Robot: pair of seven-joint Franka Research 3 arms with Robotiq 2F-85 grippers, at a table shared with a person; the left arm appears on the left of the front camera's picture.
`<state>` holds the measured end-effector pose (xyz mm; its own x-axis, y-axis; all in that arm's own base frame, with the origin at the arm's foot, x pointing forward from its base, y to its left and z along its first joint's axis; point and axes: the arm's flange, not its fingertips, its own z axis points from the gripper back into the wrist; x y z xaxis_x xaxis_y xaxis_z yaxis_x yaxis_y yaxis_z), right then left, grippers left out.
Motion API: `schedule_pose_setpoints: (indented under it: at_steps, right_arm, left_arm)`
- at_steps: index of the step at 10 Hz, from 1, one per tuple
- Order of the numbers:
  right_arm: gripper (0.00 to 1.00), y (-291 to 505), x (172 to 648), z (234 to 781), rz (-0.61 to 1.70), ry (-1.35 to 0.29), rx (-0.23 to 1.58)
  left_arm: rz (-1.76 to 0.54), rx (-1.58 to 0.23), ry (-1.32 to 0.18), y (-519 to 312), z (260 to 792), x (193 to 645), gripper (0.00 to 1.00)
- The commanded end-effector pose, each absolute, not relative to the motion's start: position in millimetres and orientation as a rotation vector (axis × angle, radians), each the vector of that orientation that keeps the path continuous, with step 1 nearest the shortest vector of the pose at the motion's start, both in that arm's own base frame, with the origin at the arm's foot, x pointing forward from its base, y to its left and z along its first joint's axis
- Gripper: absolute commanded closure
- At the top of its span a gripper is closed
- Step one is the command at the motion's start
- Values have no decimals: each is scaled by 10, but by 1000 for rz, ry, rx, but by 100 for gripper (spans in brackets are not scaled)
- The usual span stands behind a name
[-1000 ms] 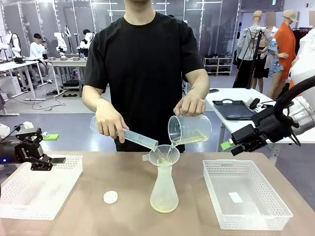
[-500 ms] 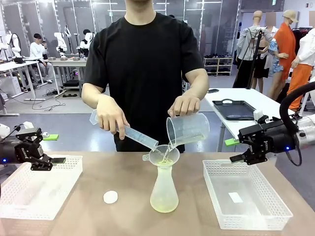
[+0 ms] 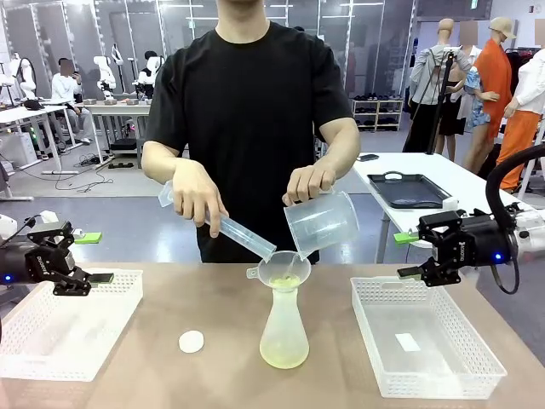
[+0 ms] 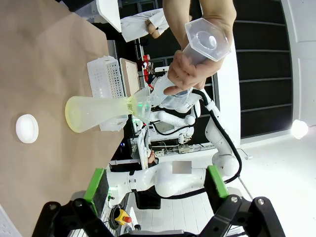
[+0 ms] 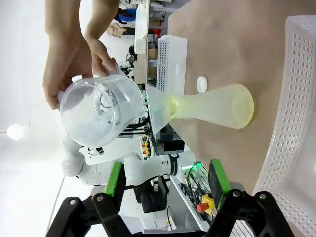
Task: Prepare the solutions needed for the experiment.
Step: Once the solution is in the Big flask , pick up the Plastic Funnel and place it back into the right Organizing basket.
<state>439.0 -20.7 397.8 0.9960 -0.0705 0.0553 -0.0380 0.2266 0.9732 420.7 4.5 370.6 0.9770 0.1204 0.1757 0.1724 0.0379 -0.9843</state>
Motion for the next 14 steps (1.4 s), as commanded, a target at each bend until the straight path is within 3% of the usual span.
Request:
schedule_pose_setpoints:
  at_steps: [1, 14]
  right_arm:
    - [15, -190, 4447, 3990, -90, -117, 1368]
    - [15, -227, 4430, 3938, -74, -123, 1381]
  left_arm:
    - [-45, -1538, -238, 45, 3715, 4208, 0]
    - [-45, -1538, -238, 45, 3715, 4208, 0]
